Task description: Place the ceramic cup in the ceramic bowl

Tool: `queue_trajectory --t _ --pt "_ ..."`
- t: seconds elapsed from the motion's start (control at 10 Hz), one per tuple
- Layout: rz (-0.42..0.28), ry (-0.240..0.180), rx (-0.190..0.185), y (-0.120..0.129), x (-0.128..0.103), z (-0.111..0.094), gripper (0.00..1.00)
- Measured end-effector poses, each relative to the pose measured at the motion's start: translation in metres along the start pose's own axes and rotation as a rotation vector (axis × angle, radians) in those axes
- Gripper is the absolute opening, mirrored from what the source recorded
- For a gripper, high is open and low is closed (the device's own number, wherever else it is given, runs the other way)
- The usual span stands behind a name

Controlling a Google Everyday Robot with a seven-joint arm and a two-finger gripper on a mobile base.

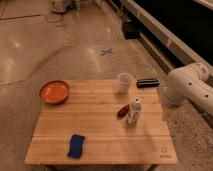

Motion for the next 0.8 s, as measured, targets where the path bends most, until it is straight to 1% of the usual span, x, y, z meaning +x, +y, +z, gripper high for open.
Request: queue_trajectory --t 0.2,0.3,0.5,0.8 --pt "-0.044 -0.030 0.030 -0.032 -0.013 0.015 0.65" --pt "-0.062 -0.039 0.043 -0.046 -0.018 0.021 0.65" --pt "-0.111 -0.057 0.073 -0.078 -0.035 0.034 0.65" --pt "-0.176 -0.083 0.109 -0.121 -0.060 0.049 0.65"
